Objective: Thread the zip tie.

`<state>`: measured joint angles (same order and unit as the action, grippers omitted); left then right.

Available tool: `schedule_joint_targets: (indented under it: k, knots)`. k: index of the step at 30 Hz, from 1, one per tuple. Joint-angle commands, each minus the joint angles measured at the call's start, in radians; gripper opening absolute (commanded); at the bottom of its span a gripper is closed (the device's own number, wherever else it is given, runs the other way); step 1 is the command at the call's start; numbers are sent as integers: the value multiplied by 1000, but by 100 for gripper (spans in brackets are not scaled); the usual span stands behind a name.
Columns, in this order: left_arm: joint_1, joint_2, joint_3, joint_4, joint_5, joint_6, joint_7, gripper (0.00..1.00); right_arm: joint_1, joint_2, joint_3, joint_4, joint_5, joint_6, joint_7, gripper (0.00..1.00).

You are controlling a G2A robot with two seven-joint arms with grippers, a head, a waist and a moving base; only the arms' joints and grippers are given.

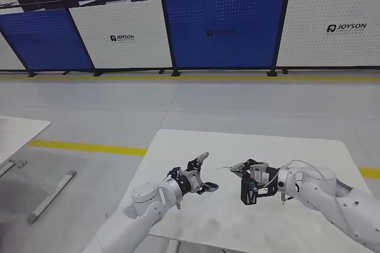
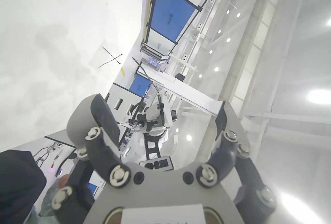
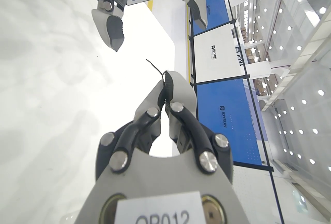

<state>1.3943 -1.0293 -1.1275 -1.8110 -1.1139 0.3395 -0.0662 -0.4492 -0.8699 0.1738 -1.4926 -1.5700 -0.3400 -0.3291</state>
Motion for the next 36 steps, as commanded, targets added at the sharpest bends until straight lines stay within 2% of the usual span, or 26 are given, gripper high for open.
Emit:
schedule_joint_targets:
  k: [1,3,5,8,9,26,30,36]
  knots:
    - [0,-2,5,-5,14,-12,9,100,0,0,0,0,0,0,0,0]
    - [-3,-8,16,-10,7,-27,41,100,0,0,0,0,0,0,0,0]
    - [-19,-15,30,-5,-16,-16,86,100,0,0,0,0,0,0,0,0]
    - [-54,-26,67,9,0,0,163,100,0,0,0,0,0,0,0,0]
    - [-57,-28,70,10,-1,0,169,100,0,0,0,0,0,0,0,0]
    - [-57,-28,70,10,-1,0,169,100,-4,0,4,-1,0,5,0,0]
    - [-57,-28,70,10,-1,0,169,100,1,5,25,15,0,0,-48,0]
    - [-57,-28,70,10,-1,0,169,100,22,11,-4,67,0,0,-154,0]
